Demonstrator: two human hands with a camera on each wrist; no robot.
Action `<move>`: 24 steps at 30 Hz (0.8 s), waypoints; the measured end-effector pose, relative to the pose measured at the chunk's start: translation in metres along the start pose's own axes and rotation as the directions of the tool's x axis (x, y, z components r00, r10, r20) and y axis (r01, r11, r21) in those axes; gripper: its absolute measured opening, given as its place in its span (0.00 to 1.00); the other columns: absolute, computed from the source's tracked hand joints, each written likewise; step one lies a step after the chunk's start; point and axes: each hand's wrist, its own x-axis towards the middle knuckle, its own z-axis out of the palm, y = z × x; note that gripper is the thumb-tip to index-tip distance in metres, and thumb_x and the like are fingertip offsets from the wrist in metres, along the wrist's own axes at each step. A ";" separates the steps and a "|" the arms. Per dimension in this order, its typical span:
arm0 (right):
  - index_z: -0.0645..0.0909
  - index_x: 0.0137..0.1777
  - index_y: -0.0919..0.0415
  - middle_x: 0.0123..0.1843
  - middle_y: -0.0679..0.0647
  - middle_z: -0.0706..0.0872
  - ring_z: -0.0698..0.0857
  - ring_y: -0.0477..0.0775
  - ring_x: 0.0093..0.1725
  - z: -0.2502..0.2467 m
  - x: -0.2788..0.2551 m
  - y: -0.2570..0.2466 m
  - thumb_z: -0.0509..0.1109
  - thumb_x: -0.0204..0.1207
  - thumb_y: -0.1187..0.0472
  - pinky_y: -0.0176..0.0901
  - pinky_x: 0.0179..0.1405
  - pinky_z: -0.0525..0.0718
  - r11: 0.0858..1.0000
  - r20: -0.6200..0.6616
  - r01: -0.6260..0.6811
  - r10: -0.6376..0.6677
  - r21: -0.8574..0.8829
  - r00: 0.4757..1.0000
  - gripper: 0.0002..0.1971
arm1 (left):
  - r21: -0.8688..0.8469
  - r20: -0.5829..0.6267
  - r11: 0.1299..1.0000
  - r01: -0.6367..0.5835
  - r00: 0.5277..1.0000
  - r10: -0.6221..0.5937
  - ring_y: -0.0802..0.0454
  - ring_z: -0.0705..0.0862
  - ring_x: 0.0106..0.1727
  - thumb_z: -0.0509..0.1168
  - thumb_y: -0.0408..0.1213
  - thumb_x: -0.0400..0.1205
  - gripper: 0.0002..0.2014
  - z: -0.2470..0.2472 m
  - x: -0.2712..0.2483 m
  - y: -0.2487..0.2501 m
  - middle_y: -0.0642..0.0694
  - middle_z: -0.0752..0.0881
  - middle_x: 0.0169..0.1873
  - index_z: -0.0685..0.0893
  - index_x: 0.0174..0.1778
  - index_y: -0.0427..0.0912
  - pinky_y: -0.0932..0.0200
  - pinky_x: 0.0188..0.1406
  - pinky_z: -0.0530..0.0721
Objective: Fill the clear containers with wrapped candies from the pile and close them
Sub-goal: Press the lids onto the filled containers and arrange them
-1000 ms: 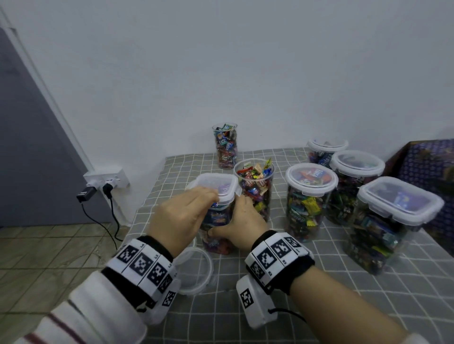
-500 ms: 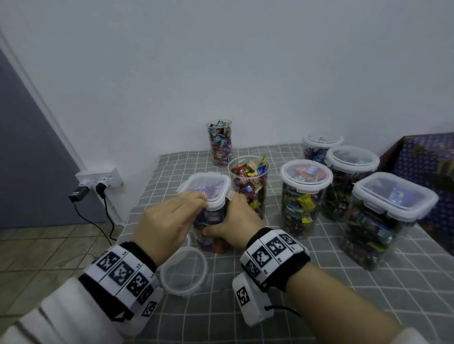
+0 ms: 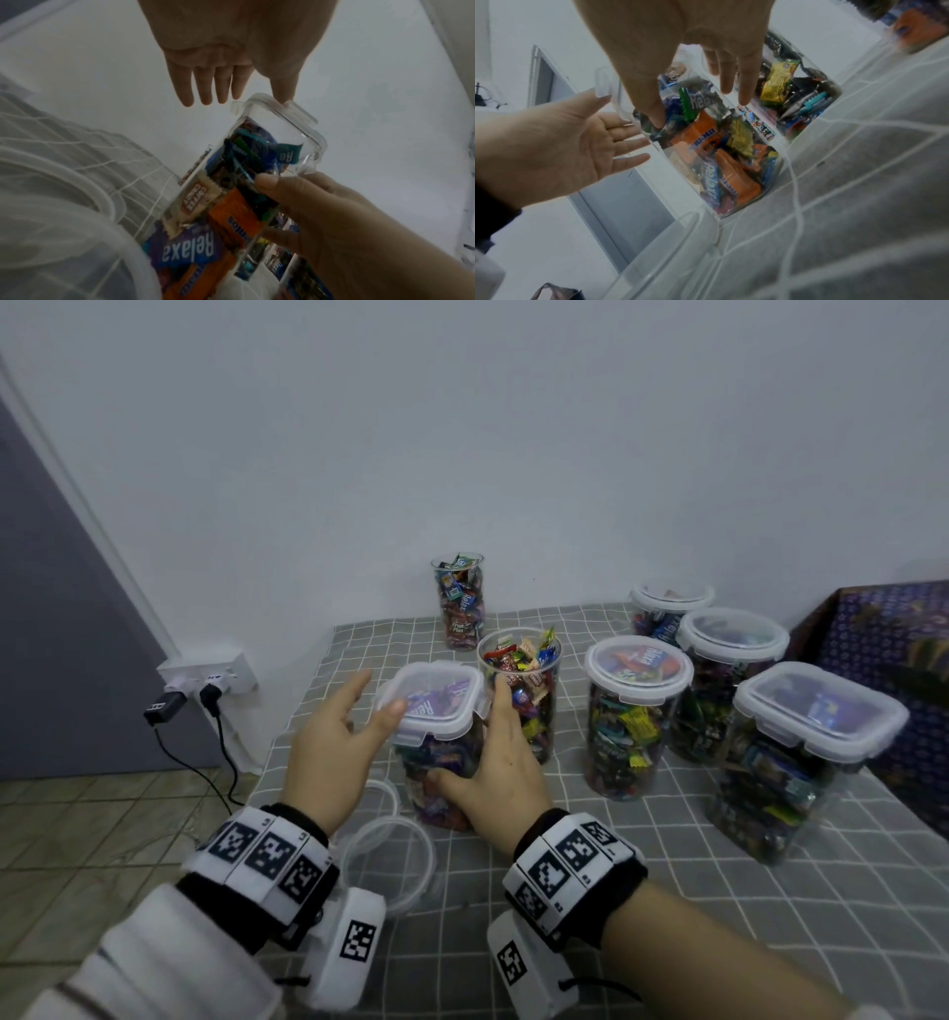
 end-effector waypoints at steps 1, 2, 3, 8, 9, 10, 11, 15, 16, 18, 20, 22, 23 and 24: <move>0.35 0.82 0.55 0.83 0.51 0.54 0.56 0.49 0.81 0.001 0.000 -0.001 0.77 0.68 0.53 0.43 0.76 0.62 1.000 -0.009 0.022 -0.022 -0.018 1.000 0.57 | -0.037 0.008 0.999 0.029 1.000 -0.029 0.55 0.76 0.67 0.65 0.70 0.65 0.44 0.002 -0.001 -0.001 0.51 0.76 0.73 0.73 0.76 0.50 0.58 0.65 0.72; 0.35 0.82 0.56 0.83 0.52 0.54 0.56 0.49 0.81 0.002 0.000 -0.002 0.77 0.69 0.54 0.44 0.76 0.63 0.999 -0.018 0.036 -0.037 -0.030 0.999 0.56 | -0.066 0.008 0.997 0.039 0.999 -0.038 0.56 0.77 0.67 0.68 0.69 0.68 0.42 0.003 -0.002 0.000 0.50 0.78 0.71 0.74 0.75 0.48 0.59 0.65 0.73; 0.36 0.83 0.56 0.83 0.53 0.56 0.58 0.50 0.81 0.003 0.000 -0.002 0.76 0.69 0.54 0.46 0.77 0.65 0.999 -0.022 0.041 -0.042 -0.032 0.999 0.56 | -0.086 0.005 0.996 0.036 0.999 -0.036 0.58 0.79 0.65 0.68 0.65 0.71 0.37 0.004 -0.002 0.002 0.51 0.80 0.68 0.76 0.73 0.48 0.59 0.65 0.74; 0.35 0.82 0.57 0.81 0.53 0.61 0.63 0.51 0.78 0.004 0.001 0.001 0.76 0.70 0.55 0.42 0.72 0.67 0.999 0.000 0.028 -0.028 -0.027 1.000 0.55 | -0.162 0.054 0.986 0.043 0.998 -0.035 0.75 0.83 0.50 0.65 0.45 0.81 0.15 0.004 -0.003 0.009 0.62 0.87 0.50 0.84 0.64 0.50 0.74 0.54 0.79; 0.35 0.82 0.57 0.81 0.53 0.62 0.64 0.51 0.78 0.004 0.001 0.001 0.76 0.70 0.54 0.42 0.71 0.67 0.999 0.004 0.027 -0.027 -0.029 1.000 0.55 | -0.179 0.051 0.983 0.047 0.998 -0.039 0.76 0.83 0.48 0.65 0.43 0.81 0.14 0.004 -0.002 0.009 0.62 0.87 0.49 0.84 0.63 0.50 0.76 0.50 0.79; 0.35 0.82 0.57 0.80 0.53 0.62 0.65 0.52 0.77 0.004 0.001 0.001 0.76 0.70 0.54 0.42 0.71 0.67 0.999 0.004 0.026 -0.026 -0.029 1.000 0.55 | -0.195 0.047 0.979 0.054 0.998 -0.046 0.77 0.83 0.46 0.65 0.41 0.82 0.13 0.004 -0.002 0.009 0.63 0.88 0.46 0.84 0.62 0.50 0.75 0.48 0.79; 0.36 0.82 0.57 0.80 0.53 0.63 0.65 0.52 0.77 0.005 0.001 0.001 0.76 0.70 0.54 0.43 0.71 0.68 0.999 -0.001 0.028 -0.028 -0.027 1.000 0.55 | -0.205 0.045 0.977 0.064 0.997 -0.056 0.77 0.83 0.44 0.65 0.41 0.82 0.12 0.004 -0.002 0.009 0.64 0.88 0.43 0.85 0.61 0.51 0.73 0.49 0.80; 0.36 0.83 0.56 0.80 0.52 0.64 0.68 0.53 0.76 0.006 0.001 0.002 0.75 0.70 0.55 0.44 0.69 0.71 0.998 -0.012 0.056 -0.056 -0.028 0.998 0.54 | -0.196 0.042 0.978 0.075 0.997 -0.068 0.73 0.84 0.40 0.65 0.43 0.82 0.06 0.003 -0.005 0.010 0.69 0.88 0.37 0.86 0.48 0.59 0.59 0.47 0.84; 0.36 0.83 0.55 0.81 0.52 0.64 0.69 0.53 0.76 0.005 0.001 0.002 0.75 0.70 0.55 0.44 0.68 0.71 0.998 -0.007 0.057 -0.058 -0.031 0.998 0.54 | -0.194 0.041 0.978 0.074 0.997 -0.067 0.72 0.84 0.40 0.64 0.43 0.82 0.06 0.003 -0.005 0.010 0.69 0.88 0.36 0.86 0.47 0.59 0.58 0.45 0.84; 0.35 0.82 0.55 0.81 0.51 0.63 0.69 0.52 0.76 0.004 0.001 0.001 0.75 0.71 0.55 0.44 0.68 0.72 0.998 0.000 0.060 -0.060 -0.035 0.998 0.54 | -0.194 0.035 0.978 0.078 0.997 -0.072 0.72 0.84 0.40 0.65 0.43 0.82 0.07 0.003 -0.005 0.010 0.68 0.88 0.36 0.87 0.51 0.56 0.59 0.44 0.84; 0.35 0.82 0.55 0.81 0.52 0.63 0.69 0.53 0.76 0.003 0.001 0.001 0.75 0.71 0.55 0.44 0.68 0.72 0.998 0.004 0.059 -0.059 -0.036 0.998 0.54 | -0.204 0.026 0.975 0.084 0.996 -0.080 0.71 0.84 0.41 0.65 0.44 0.82 0.09 0.004 -0.005 0.009 0.66 0.88 0.36 0.87 0.56 0.53 0.60 0.44 0.84; 0.36 0.83 0.55 0.81 0.52 0.64 0.69 0.53 0.76 0.005 0.002 0.001 0.75 0.70 0.55 0.45 0.70 0.72 0.998 0.005 0.056 -0.056 -0.027 0.998 0.54 | -0.217 0.026 0.972 0.089 0.996 -0.085 0.72 0.84 0.41 0.65 0.44 0.82 0.09 0.005 -0.006 0.008 0.66 0.88 0.36 0.86 0.56 0.53 0.60 0.44 0.84; 0.38 0.83 0.55 0.80 0.52 0.65 0.69 0.52 0.76 0.005 0.003 0.002 0.75 0.69 0.56 0.47 0.71 0.73 0.998 0.003 0.057 -0.057 -0.020 0.998 0.54 | -0.223 0.029 0.971 0.090 0.996 -0.085 0.73 0.84 0.40 0.65 0.43 0.82 0.08 0.005 -0.006 0.008 0.67 0.88 0.35 0.86 0.55 0.54 0.60 0.44 0.84; 0.40 0.83 0.55 0.79 0.52 0.66 0.69 0.52 0.76 0.006 0.003 0.003 0.76 0.69 0.56 0.49 0.71 0.73 0.998 -0.003 0.063 -0.063 -0.011 0.998 0.53 | -0.227 0.031 0.970 0.091 0.996 -0.086 0.74 0.84 0.40 0.65 0.43 0.82 0.07 0.006 -0.006 0.008 0.68 0.88 0.35 0.86 0.53 0.56 0.59 0.44 0.84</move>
